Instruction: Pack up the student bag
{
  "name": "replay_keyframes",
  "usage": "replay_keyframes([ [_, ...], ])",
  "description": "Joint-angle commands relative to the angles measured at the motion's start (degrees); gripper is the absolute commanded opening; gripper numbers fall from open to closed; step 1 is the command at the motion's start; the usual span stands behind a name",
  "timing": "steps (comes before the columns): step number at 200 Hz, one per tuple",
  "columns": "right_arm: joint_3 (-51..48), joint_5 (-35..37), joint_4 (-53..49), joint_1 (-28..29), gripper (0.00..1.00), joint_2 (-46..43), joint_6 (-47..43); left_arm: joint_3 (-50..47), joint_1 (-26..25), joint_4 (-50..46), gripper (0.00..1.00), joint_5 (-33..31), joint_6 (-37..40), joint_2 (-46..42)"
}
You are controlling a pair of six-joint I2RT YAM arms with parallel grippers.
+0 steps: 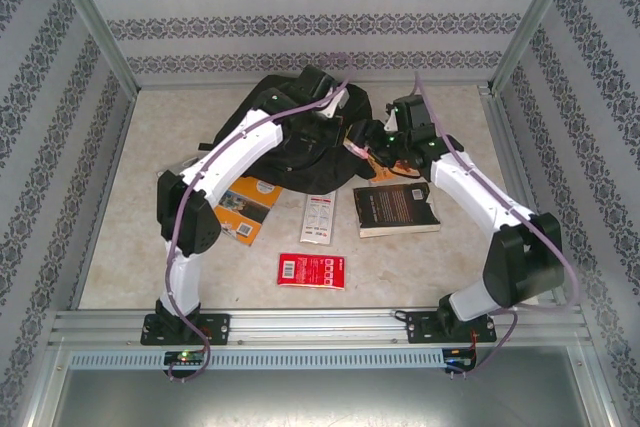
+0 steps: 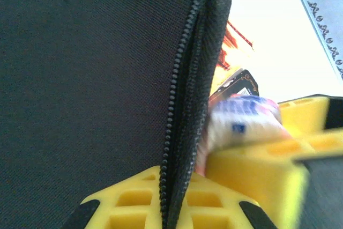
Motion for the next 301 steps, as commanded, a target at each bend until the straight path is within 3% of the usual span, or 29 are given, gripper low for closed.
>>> replay_keyframes([
  [1,0.28,2.28,3.26,-0.07,0.56,4.43,2.56,-2.71,1.14,5.43,0.00,5.85,-2.82,-4.08],
  [78,-5.08,1.76,11.25,0.47,0.56,15.06,5.37,-6.58,1.88,10.17,0.04,13.72,-8.24,0.53],
  [170,-5.02,2.69,10.45,0.52,0.55,18.88,3.78,-5.82,1.89,8.61,0.15,11.65,-6.97,2.38],
  [179,-5.08,2.72,10.42,0.46,0.55,18.92,3.83,-5.81,1.90,8.45,0.14,11.46,-6.89,2.47],
  [191,-5.08,2.79,10.24,0.49,0.55,18.92,3.59,-5.78,1.90,8.29,0.03,11.15,-6.64,2.39],
  [213,-4.90,4.98,7.62,0.46,0.55,18.07,2.51,-3.67,2.04,5.66,0.00,7.66,-4.66,1.15],
  [263,-3.80,12.85,-0.51,0.27,0.53,10.43,-1.44,3.42,2.85,-2.00,0.00,-7.95,2.66,-6.90],
  [301,0.65,22.01,-8.17,0.90,0.53,-1.18,-7.54,2.12,3.94,-3.36,0.00,-10.40,5.60,-10.58],
])
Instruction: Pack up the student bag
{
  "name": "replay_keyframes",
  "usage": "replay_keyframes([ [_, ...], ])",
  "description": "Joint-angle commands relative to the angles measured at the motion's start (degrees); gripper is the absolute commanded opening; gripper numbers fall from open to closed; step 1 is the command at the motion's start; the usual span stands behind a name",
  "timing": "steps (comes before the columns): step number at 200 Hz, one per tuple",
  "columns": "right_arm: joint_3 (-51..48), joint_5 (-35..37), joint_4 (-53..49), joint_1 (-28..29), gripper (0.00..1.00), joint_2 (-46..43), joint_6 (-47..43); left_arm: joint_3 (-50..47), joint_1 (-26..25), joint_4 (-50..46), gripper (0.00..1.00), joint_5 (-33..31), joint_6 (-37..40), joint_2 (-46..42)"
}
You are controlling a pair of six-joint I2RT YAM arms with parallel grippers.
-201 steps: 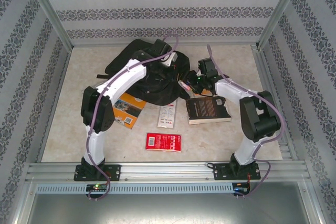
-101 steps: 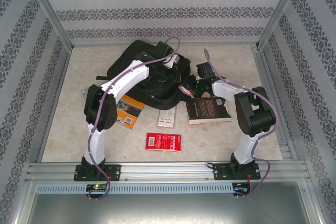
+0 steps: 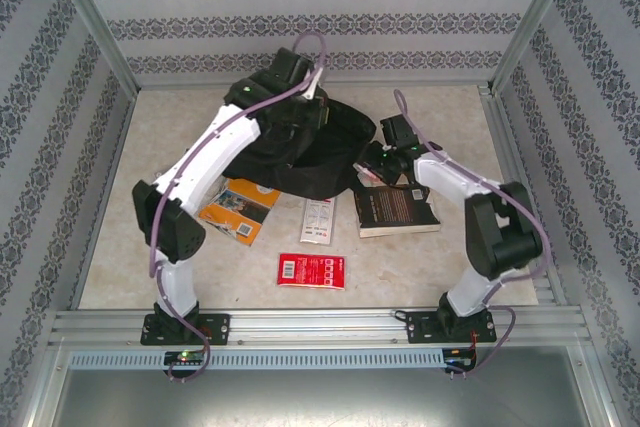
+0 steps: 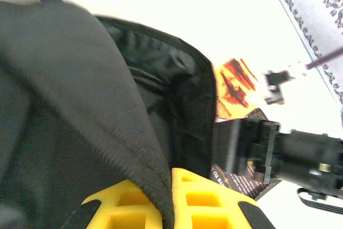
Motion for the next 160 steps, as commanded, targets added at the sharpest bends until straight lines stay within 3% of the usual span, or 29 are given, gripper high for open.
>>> replay_keyframes([
  [1,4.60,8.66,-6.11,0.81,0.53,-8.49,-5.50,0.33,0.76,-2.09,0.00,-3.29,3.73,-3.76],
  [20,6.72,10.28,-7.41,1.28,0.53,-13.11,-7.75,-3.16,1.10,0.06,0.00,-2.05,2.65,-5.94],
  [55,13.15,4.83,-7.66,3.62,0.53,-13.62,-10.88,-8.56,1.09,4.37,0.00,0.77,0.53,-9.06],
  [100,18.67,-6.65,-5.14,7.08,0.54,-4.06,-4.33,-14.67,1.10,10.27,0.00,0.96,-2.35,-13.04],
  [160,18.93,-9.65,0.45,12.99,0.54,7.64,4.55,-15.65,1.10,15.35,0.00,-0.80,-5.36,-15.30],
])
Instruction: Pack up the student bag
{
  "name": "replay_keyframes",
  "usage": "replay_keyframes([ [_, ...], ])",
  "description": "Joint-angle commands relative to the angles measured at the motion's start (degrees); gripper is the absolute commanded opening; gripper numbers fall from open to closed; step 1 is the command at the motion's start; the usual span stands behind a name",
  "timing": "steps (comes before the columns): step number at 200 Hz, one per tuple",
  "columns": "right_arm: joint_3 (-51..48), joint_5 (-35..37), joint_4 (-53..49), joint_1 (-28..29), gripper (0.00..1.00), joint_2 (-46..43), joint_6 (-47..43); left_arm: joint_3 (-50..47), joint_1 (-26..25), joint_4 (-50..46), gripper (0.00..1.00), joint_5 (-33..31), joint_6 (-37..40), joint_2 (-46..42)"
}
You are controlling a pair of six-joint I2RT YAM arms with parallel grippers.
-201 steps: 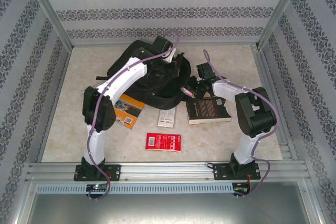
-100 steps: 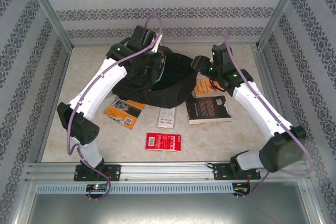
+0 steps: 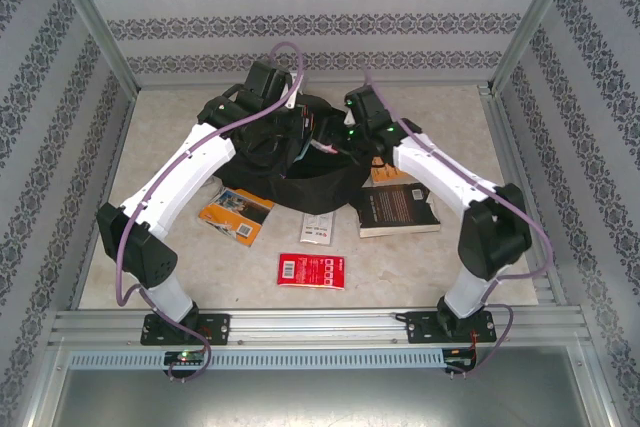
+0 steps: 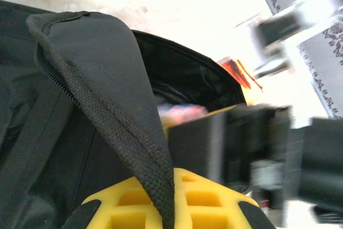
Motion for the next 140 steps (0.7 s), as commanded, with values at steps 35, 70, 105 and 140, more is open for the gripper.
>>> replay_keyframes([
  [35,3.23,-4.53,7.01,2.74,0.54,6.92,8.90,2.22,0.41,7.92,0.00,0.79,-2.60,-2.29],
  [70,7.53,-8.48,18.26,2.79,0.69,14.87,15.56,2.89,0.42,8.07,0.00,0.23,-2.16,-2.33],
  [105,7.71,-9.27,26.37,2.61,0.88,16.78,16.05,4.00,1.06,6.59,0.00,-1.05,-0.77,-2.16],
  [140,5.46,-9.94,26.81,2.35,0.94,13.60,10.13,1.88,2.78,7.26,0.00,-0.48,-1.27,-2.94],
])
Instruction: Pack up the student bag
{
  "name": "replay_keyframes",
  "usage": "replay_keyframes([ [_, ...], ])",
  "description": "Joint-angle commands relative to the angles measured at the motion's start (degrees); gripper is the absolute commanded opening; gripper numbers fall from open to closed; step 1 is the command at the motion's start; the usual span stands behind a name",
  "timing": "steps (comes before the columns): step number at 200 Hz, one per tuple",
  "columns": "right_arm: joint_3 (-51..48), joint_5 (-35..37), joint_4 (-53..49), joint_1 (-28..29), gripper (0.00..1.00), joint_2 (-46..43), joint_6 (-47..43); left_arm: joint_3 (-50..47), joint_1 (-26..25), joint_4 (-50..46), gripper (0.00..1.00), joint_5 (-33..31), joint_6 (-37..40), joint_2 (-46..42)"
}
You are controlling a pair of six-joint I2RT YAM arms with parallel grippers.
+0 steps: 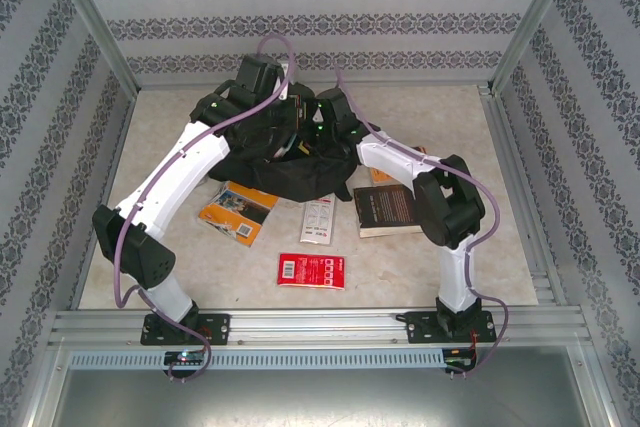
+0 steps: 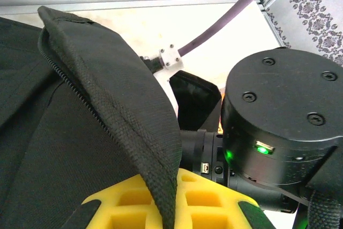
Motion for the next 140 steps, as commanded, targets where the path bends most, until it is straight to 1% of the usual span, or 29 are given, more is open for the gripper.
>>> replay_keyframes([
  [1,-1.33,-1.61,4.87,0.03,0.94,-3.10,-3.72,1.28,0.95,5.38,0.00,1.61,0.17,-2.55],
  [15,-2.33,-1.96,4.02,-0.23,0.93,-4.73,-6.48,0.60,1.57,5.96,0.00,1.93,0.08,-2.64],
  [29,-2.65,-0.61,-0.01,-0.32,0.92,-7.32,-10.87,-0.05,2.02,6.19,0.00,1.75,0.55,-2.26],
  [53,-4.75,6.78,-8.96,-0.41,0.90,-14.19,-19.09,-1.73,2.78,6.32,0.00,1.24,1.06,-1.25],
  [95,-16.52,13.71,-14.04,-1.93,0.90,-28.77,-26.25,-3.35,3.13,8.30,0.00,2.91,0.55,2.61],
  [116,-21.93,14.10,-16.87,-1.27,0.90,-34.42,-28.11,-1.95,3.31,8.86,0.00,1.62,0.17,5.61],
  [140,-28.38,12.02,-18.62,0.61,0.88,-37.73,-26.19,0.24,4.59,10.09,0.00,-1.02,-1.53,7.69],
])
